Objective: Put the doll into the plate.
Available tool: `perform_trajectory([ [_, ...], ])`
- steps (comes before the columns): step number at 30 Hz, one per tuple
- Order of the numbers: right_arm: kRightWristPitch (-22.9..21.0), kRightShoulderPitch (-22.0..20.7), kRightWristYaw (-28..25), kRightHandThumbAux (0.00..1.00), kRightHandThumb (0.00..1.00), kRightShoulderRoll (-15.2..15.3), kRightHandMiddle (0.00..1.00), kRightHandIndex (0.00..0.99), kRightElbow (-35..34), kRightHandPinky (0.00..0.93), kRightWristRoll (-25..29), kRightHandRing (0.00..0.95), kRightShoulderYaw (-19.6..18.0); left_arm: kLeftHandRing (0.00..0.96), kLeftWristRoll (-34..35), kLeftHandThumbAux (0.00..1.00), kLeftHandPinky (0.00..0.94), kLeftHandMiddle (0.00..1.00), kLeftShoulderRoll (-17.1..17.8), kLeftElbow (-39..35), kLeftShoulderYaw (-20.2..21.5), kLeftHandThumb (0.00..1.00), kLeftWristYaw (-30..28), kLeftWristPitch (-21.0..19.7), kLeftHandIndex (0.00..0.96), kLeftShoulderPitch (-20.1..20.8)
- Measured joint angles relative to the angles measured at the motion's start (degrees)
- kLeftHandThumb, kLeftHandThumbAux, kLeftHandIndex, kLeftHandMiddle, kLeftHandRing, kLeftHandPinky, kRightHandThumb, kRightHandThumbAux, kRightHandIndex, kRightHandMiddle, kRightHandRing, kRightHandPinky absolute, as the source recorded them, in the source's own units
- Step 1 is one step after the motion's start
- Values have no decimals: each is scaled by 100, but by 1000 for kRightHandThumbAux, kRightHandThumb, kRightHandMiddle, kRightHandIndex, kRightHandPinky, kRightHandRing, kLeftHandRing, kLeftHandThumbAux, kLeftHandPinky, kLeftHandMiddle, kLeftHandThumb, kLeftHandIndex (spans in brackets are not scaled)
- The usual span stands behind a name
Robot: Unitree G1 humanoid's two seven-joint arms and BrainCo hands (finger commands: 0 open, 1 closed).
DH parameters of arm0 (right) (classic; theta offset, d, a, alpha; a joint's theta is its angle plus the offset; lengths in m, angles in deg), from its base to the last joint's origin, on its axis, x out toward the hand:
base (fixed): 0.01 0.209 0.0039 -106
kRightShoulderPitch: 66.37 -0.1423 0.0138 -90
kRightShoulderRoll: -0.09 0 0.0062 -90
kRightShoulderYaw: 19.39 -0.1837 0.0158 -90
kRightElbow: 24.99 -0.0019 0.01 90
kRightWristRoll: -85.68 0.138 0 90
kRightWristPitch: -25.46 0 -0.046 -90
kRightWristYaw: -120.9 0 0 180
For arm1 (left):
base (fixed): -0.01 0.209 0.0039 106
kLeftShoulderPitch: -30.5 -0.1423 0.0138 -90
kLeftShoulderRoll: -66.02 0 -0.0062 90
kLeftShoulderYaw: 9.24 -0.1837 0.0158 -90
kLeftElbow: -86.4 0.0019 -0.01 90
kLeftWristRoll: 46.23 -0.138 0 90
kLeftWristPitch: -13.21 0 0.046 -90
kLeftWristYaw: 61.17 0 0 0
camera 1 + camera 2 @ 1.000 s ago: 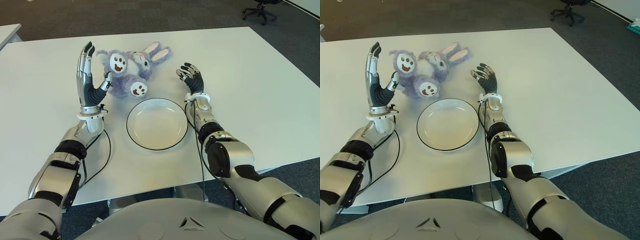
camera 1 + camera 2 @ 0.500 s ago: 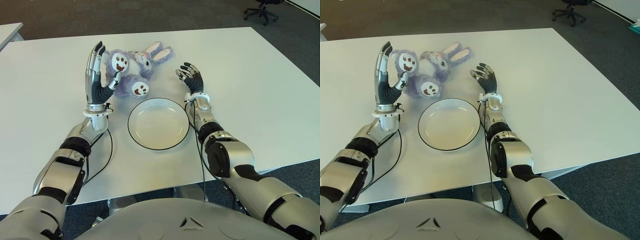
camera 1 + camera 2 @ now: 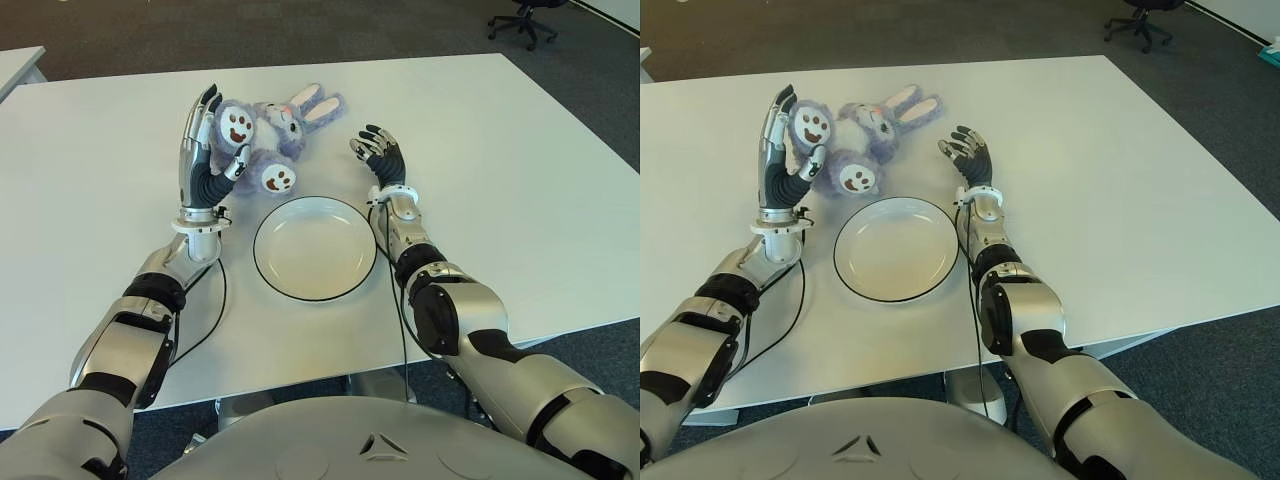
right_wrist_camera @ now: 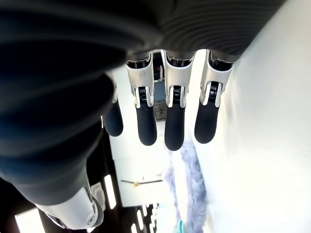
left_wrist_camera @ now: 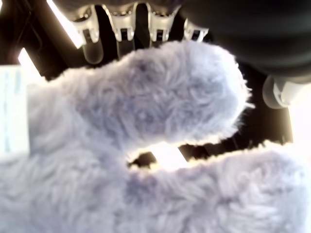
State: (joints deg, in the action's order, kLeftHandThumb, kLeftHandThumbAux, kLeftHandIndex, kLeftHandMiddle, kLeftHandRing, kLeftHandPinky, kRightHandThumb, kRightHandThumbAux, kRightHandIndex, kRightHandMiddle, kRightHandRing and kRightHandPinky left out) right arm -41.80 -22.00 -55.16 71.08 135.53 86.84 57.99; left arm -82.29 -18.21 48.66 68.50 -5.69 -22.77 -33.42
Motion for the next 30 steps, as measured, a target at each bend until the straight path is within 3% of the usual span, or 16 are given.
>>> perform_trajectory([
  [30,1,0,-1,794,305,6,241,199,-9,266,-4,250,14,16,-114,233,12,19,-27,-277,-11,374,-13,-248,0,-128],
])
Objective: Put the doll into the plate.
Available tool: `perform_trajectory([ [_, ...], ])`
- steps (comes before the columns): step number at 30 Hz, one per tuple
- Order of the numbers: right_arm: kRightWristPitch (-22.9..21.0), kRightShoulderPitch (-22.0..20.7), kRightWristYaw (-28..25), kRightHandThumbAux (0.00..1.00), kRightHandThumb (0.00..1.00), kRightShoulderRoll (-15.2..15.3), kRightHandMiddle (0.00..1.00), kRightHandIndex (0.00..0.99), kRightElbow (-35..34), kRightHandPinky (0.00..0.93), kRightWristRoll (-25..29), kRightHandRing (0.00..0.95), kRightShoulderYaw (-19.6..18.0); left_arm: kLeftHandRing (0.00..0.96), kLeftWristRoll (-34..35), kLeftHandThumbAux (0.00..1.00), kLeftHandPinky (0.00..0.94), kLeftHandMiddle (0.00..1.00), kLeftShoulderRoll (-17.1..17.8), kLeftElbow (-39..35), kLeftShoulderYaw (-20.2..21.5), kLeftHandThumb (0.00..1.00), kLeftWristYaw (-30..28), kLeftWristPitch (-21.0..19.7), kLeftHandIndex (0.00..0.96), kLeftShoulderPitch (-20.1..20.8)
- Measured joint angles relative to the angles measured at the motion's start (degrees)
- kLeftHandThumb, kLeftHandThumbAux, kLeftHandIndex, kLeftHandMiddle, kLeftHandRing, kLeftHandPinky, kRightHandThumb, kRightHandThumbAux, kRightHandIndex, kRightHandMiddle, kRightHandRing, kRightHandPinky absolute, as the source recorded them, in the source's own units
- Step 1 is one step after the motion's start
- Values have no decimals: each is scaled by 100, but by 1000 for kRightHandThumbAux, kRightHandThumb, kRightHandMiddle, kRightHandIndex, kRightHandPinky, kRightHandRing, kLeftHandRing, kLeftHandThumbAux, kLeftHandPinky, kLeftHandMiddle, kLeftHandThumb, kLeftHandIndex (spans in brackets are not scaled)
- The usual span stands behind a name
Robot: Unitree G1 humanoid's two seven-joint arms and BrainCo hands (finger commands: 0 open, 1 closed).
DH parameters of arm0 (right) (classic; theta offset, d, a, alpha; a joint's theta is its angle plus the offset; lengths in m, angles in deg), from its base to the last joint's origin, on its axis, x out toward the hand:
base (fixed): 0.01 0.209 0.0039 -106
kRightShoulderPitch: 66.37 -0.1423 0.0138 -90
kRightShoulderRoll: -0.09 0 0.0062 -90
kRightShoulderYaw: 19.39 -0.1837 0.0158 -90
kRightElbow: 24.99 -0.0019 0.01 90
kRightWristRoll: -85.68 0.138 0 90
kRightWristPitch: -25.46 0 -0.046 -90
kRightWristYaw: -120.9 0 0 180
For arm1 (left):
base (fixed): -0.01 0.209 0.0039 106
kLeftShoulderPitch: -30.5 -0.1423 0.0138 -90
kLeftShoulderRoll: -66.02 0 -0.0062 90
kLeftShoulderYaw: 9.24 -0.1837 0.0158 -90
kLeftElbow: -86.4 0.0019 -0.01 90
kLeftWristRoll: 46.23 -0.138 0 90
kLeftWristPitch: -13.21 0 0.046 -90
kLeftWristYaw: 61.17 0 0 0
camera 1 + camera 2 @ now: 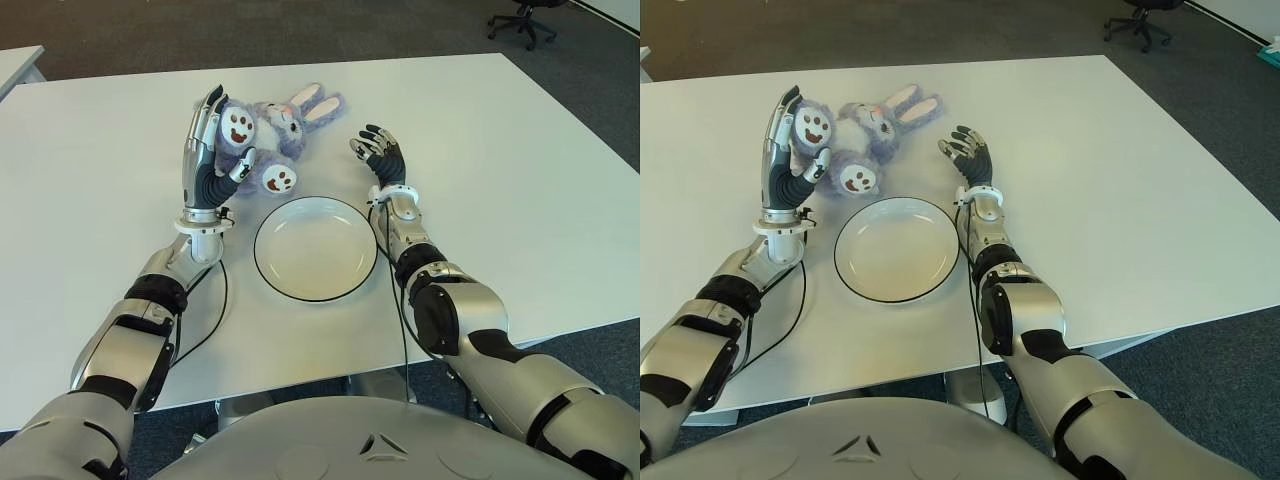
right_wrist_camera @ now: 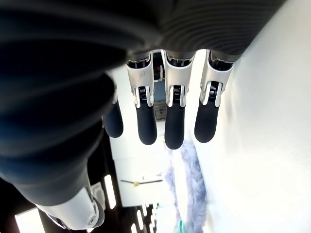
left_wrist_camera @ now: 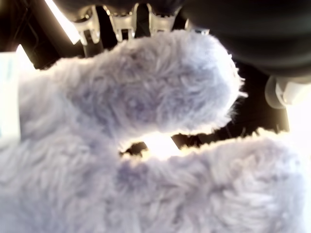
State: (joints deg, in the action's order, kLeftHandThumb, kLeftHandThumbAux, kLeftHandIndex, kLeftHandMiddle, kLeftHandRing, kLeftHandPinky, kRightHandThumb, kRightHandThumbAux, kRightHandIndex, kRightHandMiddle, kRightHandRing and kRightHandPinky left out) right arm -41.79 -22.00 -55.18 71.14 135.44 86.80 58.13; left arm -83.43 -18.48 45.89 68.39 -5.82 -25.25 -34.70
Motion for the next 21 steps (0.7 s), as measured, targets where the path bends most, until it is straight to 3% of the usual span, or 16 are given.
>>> perform_trajectory([
  [9,0,1,2,802,298,17,243,204,0,275,0,254,0,50,1,249,53,50,-87,127,3,446,79,-91,0,117],
  [21,0,1,0,804,302,14,244,201,0,275,4,257,-2,87,-170,274,14,94,-233,435,-71,503,675,-454,0,429],
])
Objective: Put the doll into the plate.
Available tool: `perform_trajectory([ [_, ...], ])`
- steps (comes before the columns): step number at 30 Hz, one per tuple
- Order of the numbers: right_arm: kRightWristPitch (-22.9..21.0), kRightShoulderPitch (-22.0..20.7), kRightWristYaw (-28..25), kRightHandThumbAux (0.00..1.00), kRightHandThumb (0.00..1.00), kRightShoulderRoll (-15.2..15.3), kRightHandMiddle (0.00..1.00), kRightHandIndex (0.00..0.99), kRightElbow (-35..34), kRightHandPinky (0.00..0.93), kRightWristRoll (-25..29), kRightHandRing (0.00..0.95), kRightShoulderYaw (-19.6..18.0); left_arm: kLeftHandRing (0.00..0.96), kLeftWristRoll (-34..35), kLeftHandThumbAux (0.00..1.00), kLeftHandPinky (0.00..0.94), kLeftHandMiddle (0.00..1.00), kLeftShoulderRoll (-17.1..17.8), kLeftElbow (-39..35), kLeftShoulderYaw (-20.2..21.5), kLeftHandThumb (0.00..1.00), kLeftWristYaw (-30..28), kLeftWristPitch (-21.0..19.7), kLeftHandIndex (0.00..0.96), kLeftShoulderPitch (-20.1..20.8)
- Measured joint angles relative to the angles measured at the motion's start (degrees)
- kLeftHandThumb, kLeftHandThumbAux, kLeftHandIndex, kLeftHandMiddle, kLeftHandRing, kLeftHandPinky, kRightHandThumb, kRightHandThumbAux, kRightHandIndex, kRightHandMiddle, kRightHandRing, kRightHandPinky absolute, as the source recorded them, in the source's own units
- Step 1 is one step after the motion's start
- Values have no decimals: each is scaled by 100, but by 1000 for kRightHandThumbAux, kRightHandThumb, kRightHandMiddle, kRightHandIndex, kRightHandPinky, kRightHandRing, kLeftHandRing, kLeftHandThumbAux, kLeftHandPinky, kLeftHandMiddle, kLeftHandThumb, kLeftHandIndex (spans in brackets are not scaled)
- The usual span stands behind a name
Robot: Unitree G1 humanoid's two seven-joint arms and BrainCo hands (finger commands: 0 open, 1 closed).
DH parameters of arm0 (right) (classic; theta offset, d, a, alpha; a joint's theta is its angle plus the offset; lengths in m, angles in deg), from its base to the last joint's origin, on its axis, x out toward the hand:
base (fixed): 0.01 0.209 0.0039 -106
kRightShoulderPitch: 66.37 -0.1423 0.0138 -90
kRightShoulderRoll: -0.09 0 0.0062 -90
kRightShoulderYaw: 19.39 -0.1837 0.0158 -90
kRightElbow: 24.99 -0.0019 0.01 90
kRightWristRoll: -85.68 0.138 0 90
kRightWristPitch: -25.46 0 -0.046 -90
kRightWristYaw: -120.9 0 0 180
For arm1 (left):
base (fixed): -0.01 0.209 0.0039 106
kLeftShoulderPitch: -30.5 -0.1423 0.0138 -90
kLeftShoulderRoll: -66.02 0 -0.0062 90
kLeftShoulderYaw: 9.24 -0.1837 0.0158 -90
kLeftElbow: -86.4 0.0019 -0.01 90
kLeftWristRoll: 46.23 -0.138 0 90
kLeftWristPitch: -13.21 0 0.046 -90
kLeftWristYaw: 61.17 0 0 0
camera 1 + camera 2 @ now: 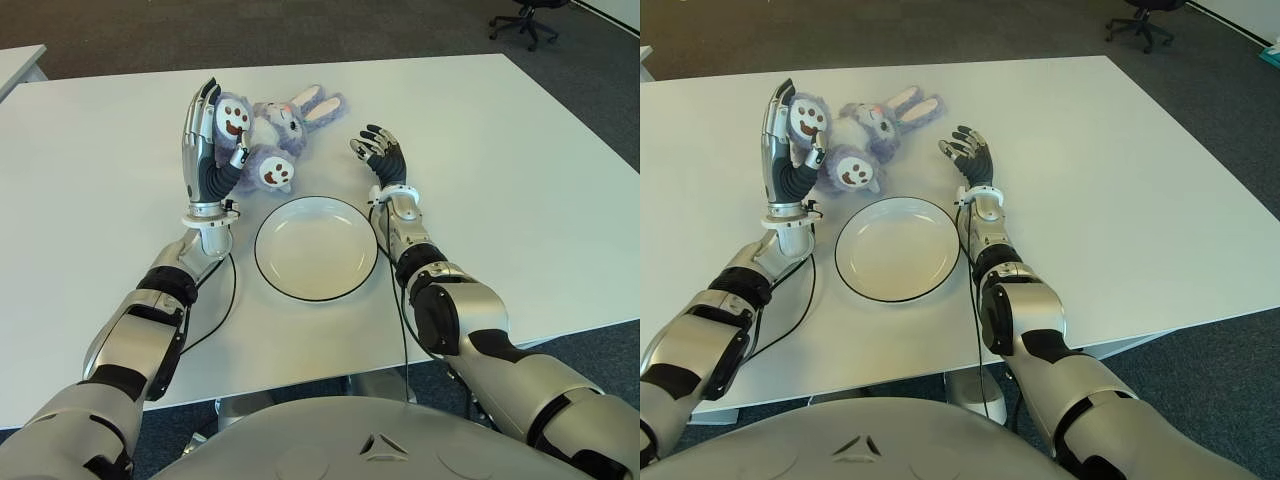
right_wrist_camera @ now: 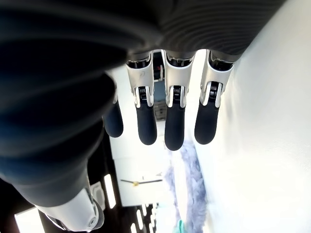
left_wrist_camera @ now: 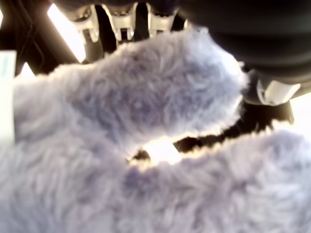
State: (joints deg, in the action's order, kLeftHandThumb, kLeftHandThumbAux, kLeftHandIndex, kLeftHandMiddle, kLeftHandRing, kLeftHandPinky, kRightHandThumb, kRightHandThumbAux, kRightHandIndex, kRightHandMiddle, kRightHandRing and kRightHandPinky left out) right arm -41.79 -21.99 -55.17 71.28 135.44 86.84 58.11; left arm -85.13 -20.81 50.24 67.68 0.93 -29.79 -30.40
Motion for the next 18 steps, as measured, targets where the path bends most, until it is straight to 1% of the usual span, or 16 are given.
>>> perform_trajectory([
  [6,0,0,-5,812,305,-7,242,205,-4,276,1,255,0,91,-7,280,20,101,-49,175,-115,511,128,-161,0,157],
  [11,0,0,-7,817,312,-14,243,202,-9,269,1,253,0,97,2,303,22,116,-76,292,-145,544,184,-206,0,246],
  [14,0,0,-7,815,314,-14,242,203,-10,270,1,252,0,96,50,302,25,117,-97,347,-140,548,182,-205,0,285],
  [18,0,-1,-8,814,316,-15,240,203,-13,264,1,248,0,114,185,306,63,134,-149,394,-112,544,138,-201,0,315],
])
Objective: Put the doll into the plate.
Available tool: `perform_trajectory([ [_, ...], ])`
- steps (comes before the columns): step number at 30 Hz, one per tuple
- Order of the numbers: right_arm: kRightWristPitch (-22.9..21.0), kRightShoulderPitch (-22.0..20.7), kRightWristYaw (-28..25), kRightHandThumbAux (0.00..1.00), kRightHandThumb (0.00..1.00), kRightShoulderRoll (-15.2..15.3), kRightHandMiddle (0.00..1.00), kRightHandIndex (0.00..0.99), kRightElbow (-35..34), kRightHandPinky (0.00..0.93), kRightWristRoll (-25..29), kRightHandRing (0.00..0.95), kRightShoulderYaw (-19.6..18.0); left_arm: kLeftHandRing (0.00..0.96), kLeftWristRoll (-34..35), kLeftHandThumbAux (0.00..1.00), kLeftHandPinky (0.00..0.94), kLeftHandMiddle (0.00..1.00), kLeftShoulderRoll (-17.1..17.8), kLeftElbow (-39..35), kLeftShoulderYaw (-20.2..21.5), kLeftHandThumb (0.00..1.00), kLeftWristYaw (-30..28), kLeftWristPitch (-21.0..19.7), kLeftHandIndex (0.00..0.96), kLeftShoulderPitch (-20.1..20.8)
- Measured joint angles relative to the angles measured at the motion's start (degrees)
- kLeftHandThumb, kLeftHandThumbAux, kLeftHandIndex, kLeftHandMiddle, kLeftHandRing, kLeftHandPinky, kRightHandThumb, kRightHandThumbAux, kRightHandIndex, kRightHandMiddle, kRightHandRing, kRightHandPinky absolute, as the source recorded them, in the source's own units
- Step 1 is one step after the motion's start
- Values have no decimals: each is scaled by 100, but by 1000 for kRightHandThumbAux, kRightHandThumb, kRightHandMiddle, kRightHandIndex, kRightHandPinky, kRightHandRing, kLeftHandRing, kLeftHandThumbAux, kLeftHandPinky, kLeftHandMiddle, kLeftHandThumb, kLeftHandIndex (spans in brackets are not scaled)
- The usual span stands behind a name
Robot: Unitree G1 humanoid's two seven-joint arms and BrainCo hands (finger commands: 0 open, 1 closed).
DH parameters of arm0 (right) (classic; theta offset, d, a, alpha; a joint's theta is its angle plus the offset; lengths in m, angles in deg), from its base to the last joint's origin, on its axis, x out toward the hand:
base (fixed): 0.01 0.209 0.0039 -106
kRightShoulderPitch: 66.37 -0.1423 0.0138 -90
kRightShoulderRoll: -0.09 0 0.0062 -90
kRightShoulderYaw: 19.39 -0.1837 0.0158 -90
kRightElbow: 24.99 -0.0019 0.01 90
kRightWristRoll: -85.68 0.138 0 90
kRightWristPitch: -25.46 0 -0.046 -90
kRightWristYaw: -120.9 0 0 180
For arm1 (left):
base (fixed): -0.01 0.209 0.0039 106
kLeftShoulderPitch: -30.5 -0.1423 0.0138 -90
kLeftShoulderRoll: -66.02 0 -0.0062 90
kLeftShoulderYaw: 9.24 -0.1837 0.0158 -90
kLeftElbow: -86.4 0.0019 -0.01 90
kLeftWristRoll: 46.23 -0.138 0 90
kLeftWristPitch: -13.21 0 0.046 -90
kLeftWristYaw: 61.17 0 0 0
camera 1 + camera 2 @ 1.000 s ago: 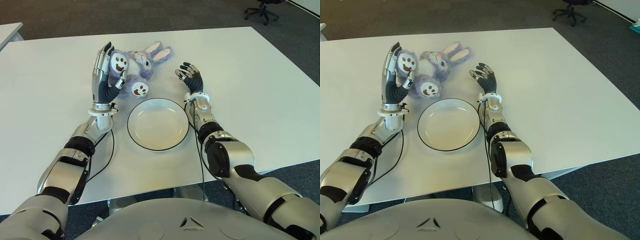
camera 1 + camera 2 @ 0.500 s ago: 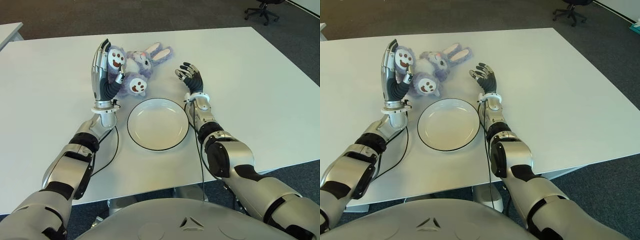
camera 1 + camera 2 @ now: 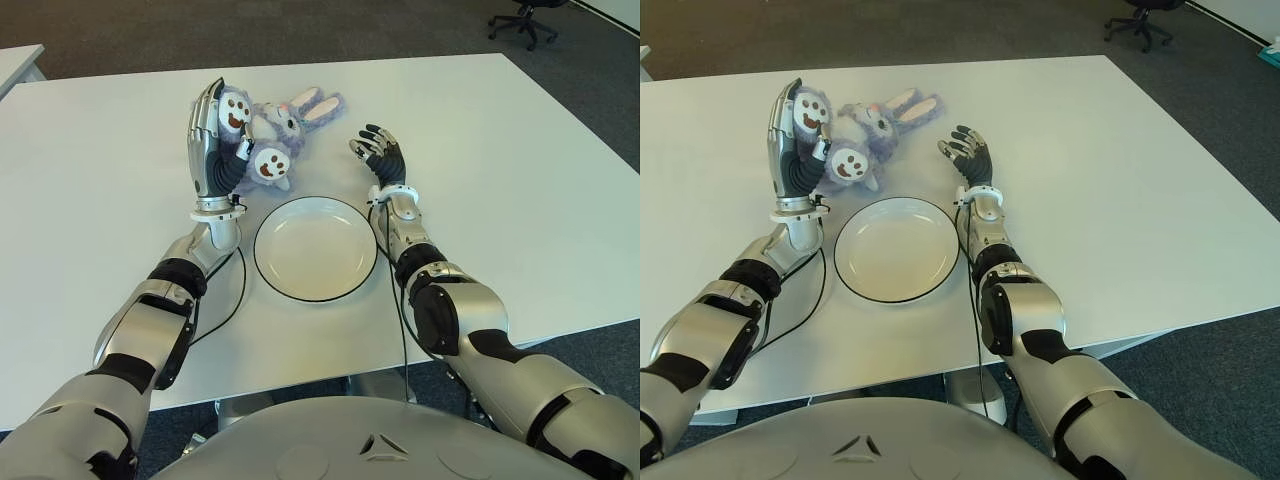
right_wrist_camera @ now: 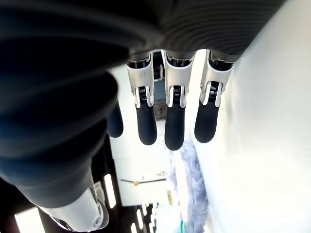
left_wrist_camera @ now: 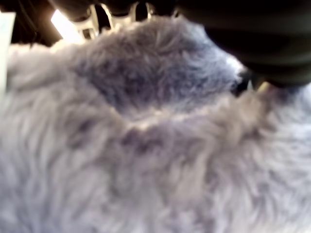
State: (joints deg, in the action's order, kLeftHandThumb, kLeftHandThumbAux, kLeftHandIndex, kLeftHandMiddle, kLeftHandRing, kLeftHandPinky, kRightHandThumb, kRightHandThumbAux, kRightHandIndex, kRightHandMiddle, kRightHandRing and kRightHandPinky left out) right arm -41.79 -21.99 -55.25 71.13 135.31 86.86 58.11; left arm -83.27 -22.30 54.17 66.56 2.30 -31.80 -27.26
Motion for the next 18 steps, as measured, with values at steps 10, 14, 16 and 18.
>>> perform_trajectory([
  [10,0,0,-12,810,335,-6,236,207,-8,272,11,247,-5,164,113,294,133,195,-69,42,3,557,-92,-113,91,44],
  [14,0,0,-14,809,331,-10,237,206,-9,275,12,249,-6,174,74,294,119,209,-69,42,-34,557,-65,-268,112,70],
  [16,0,-1,-14,809,330,-12,238,205,-10,275,13,250,-6,177,30,297,127,212,-69,42,-52,562,-15,-348,120,84],
  [18,0,-1,-14,810,330,-15,237,206,-11,274,13,249,-6,182,-6,300,132,220,-68,43,-63,568,30,-401,134,96],
])
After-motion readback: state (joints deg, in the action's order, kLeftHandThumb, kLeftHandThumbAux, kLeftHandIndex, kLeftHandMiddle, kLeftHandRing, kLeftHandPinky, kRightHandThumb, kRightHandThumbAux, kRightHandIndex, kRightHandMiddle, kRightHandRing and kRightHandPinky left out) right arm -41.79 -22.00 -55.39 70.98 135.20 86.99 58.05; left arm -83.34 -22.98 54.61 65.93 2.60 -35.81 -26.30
